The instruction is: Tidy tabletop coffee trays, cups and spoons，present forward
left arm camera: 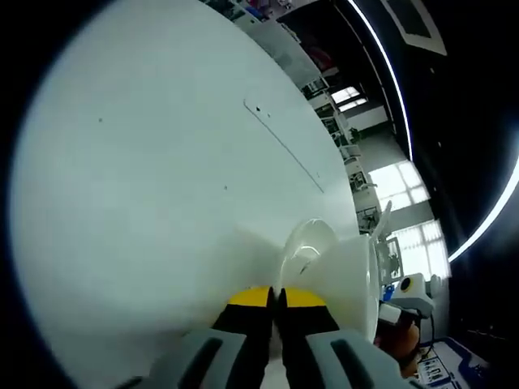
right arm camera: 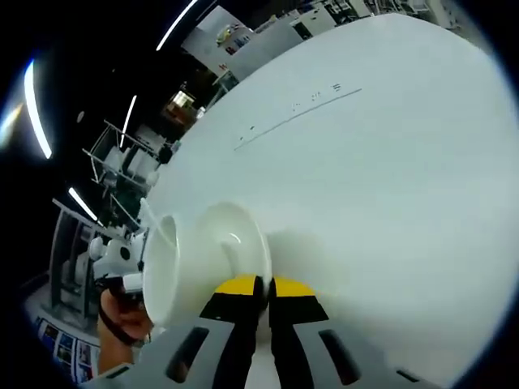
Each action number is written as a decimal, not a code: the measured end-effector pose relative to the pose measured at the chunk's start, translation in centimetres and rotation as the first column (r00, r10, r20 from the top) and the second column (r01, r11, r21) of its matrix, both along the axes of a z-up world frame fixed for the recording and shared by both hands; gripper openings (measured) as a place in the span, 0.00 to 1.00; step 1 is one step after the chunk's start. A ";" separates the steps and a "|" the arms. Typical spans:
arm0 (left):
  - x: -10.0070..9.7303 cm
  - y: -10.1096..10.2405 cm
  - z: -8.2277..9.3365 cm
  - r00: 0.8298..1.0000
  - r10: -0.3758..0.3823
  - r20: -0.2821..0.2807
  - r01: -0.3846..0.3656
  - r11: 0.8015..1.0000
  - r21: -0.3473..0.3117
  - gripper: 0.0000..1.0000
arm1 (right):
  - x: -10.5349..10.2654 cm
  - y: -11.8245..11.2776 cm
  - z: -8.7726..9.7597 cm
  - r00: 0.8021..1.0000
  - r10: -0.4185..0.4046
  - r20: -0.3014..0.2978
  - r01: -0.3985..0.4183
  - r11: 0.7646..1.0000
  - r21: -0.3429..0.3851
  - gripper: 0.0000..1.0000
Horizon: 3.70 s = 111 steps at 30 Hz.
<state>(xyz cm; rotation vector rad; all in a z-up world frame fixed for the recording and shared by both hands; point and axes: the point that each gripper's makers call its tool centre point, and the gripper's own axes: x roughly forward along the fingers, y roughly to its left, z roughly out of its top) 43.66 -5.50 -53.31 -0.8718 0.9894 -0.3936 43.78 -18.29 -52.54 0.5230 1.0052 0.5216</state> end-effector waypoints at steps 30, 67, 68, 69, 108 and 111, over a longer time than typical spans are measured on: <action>4.8 0.8 -1.3 1.000 0.025 -0.011 -0.024 0.999 0.043 0.06 | 4.7 -0.1 -1.7 0.999 -0.045 -0.015 0.046 0.999 0.017 0.05; 5.7 1.2 -3.0 0.984 0.037 0.172 -0.061 0.989 0.138 0.09 | 3.1 1.4 -3.5 0.994 -0.033 0.109 0.037 0.999 -0.032 0.08; 5.2 0.8 -2.9 0.982 0.047 0.184 -0.074 0.987 0.141 0.09 | 3.1 1.4 -3.5 0.992 -0.039 0.120 0.043 0.999 -0.029 0.09; 4.9 0.6 -2.9 0.980 0.045 0.192 -0.074 0.986 0.149 0.09 | 3.5 1.3 -3.3 0.984 -0.042 0.171 0.049 0.998 -0.040 0.09; -3.2 9.5 9.9 0.543 -0.206 0.814 -0.392 0.795 0.462 0.10 | -2.1 -8.0 10.1 0.628 0.054 0.777 0.213 0.947 -0.239 0.19; -4.3 9.7 9.9 0.538 -0.222 0.813 -0.397 0.784 0.477 0.10 | -3.2 -9.1 11.1 0.586 0.078 0.807 0.235 0.936 -0.261 0.20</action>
